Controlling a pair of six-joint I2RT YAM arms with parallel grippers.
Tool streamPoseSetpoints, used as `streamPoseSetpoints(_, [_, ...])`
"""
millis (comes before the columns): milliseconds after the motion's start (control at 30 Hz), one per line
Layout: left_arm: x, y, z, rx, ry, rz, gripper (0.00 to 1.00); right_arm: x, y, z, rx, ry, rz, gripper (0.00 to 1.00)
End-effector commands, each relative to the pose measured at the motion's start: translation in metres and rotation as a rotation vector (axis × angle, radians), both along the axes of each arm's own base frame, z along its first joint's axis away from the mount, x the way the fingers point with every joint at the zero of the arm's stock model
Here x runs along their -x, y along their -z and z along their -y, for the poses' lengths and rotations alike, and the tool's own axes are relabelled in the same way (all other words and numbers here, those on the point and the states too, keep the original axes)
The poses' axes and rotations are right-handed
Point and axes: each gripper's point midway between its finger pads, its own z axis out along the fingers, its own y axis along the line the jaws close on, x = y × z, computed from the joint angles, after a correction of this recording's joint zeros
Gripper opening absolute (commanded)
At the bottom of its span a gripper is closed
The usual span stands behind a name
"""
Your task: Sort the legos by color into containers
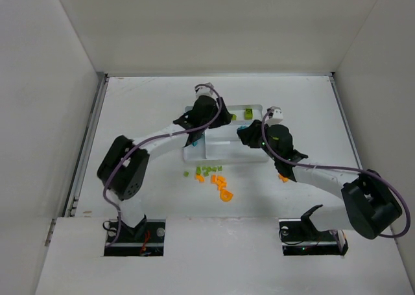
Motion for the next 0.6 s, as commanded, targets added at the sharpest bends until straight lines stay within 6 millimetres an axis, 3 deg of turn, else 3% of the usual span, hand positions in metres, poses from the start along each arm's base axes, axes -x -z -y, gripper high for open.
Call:
streamPoseSetpoints(0, [0.044, -0.042, -0.004, 0.298, 0.04, -0.124, 0.58, 0.001, -0.032, -0.032, -0.05, -0.13, 0.089, 0.28])
streamPoseSetpoints(133, [0.081, -0.046, -0.017, 0.448, 0.06, -0.192, 0.64, 0.021, -0.033, -0.067, -0.063, -0.313, 0.085, 0.29])
streamPoseSetpoints(300, [0.11, -0.055, -0.051, 0.525, 0.02, -0.187, 0.67, 0.059, -0.037, -0.109, -0.073, -0.553, 0.095, 0.28])
streamPoseSetpoints(433, [0.136, -0.051, -0.074, 0.525, 0.014, -0.229, 0.67, 0.083, -0.035, -0.132, -0.084, -0.689, 0.095, 0.28])
streamPoseSetpoints(567, [0.155, -0.051, -0.082, 0.538, 0.027, -0.242, 0.67, 0.105, -0.032, -0.15, -0.086, -0.803, 0.087, 0.28])
